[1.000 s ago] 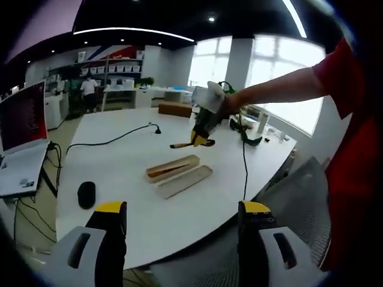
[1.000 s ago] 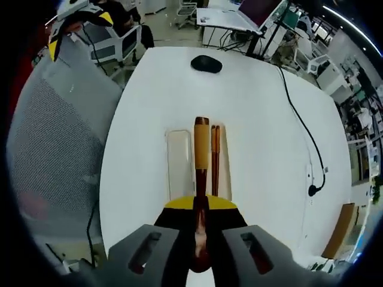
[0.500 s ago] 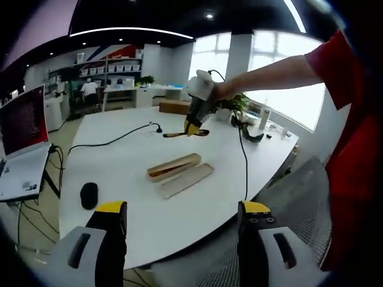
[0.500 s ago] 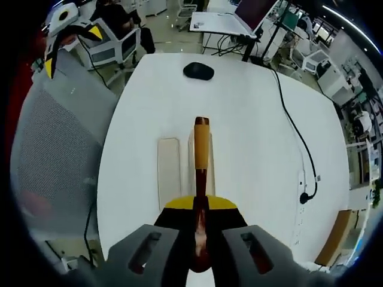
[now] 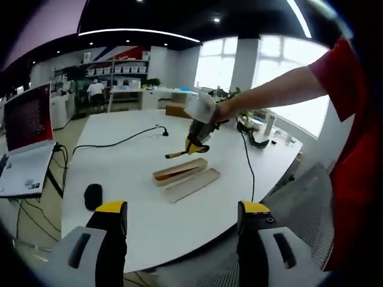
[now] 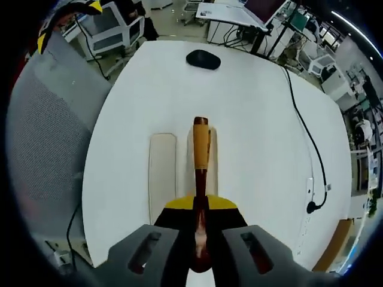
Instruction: Arrange the utensils inside the cutlery case until each visible utensil rests in its matching compartment.
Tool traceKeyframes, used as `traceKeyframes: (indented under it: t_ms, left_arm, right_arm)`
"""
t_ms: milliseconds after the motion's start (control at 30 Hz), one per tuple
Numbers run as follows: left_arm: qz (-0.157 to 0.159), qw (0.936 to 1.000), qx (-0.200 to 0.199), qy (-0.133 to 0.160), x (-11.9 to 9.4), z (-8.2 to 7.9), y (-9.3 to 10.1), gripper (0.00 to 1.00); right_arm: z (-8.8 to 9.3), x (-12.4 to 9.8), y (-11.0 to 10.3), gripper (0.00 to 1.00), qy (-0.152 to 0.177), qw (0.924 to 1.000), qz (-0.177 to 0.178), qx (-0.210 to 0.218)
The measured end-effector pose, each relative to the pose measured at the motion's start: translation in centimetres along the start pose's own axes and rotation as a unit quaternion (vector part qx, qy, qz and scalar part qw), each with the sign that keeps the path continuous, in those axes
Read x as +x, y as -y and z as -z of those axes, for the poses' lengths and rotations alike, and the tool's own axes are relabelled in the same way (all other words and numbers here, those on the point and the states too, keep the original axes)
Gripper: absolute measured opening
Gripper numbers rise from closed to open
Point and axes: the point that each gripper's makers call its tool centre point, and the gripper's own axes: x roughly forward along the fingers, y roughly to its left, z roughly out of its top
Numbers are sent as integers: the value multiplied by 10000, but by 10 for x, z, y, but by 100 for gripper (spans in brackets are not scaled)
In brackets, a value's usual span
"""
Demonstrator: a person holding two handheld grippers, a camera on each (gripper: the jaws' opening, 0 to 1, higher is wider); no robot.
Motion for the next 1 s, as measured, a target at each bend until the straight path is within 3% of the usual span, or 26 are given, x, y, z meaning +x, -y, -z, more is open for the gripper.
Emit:
traceKeyframes:
  t_ms: [267, 633, 800, 1000]
  left_arm:
    - [-181, 9998, -1, -64, -5, 3, -9, 77]
    - [-282, 9994, -41, -215, -6, 14, -11, 76]
    - [-298, 9993, -83, -208, -6, 12, -11, 76]
    - [-309, 9992, -113, -245, -4, 14, -10, 76]
  right_arm:
    - [-4, 20, 5, 1, 85, 9997, -58, 203]
    - [10, 45, 9, 1, -103, 9998, -129, -75]
    - [15, 51, 17, 1, -151, 9999, -30, -14]
    - [20, 58, 10, 1, -108, 9999, -64, 83]
